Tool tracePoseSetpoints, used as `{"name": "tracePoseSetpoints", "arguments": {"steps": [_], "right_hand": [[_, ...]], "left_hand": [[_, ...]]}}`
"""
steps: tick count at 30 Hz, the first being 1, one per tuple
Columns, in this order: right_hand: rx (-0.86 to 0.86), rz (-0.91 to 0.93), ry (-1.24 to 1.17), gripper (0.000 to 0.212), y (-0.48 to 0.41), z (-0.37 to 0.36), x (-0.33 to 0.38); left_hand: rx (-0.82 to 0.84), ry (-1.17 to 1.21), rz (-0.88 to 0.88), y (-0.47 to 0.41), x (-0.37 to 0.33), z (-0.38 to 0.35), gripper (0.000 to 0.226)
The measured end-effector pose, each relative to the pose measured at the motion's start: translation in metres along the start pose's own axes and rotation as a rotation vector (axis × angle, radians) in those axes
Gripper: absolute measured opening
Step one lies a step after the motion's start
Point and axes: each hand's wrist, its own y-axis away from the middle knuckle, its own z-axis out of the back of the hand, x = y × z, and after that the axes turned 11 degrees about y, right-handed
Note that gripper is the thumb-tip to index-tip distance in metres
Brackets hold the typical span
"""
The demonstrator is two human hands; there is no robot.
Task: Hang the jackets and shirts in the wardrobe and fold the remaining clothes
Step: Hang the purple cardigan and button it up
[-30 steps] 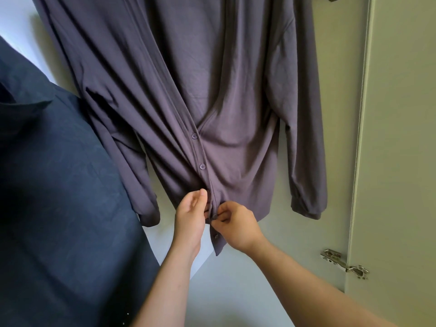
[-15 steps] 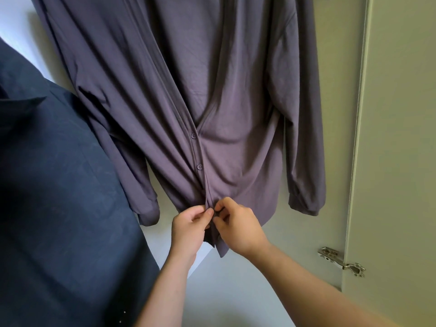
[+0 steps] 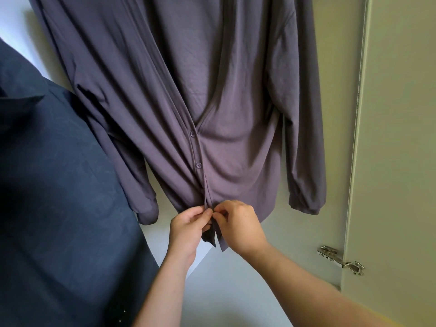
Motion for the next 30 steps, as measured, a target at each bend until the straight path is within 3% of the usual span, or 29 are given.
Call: {"name": "tracePoseSetpoints", "arguments": {"steps": [6, 14, 22, 30], "right_hand": [[-0.071, -0.151, -0.016, 0.014, -0.001, 0.002, 0.0], [0.004, -0.254, -0.175, 0.013, -0.004, -0.002, 0.002], [0.048, -0.277, -0.377, 0.019, 0.0, 0.002, 0.008], [-0.008, -0.277, -0.31, 0.02, -0.001, 0.001, 0.009]], "left_hand": [[-0.088, -0.098, -0.02, 0.0, 0.005, 0.002, 0.008], [0.025, -0.256, -0.149, 0.005, 0.0, -0.002, 0.015], [0.008, -0.43, -0.225, 0.008, -0.002, -0.001, 0.023], [0.026, -0.308, -0.166, 0.013, -0.008, -0.004, 0.019]]}}
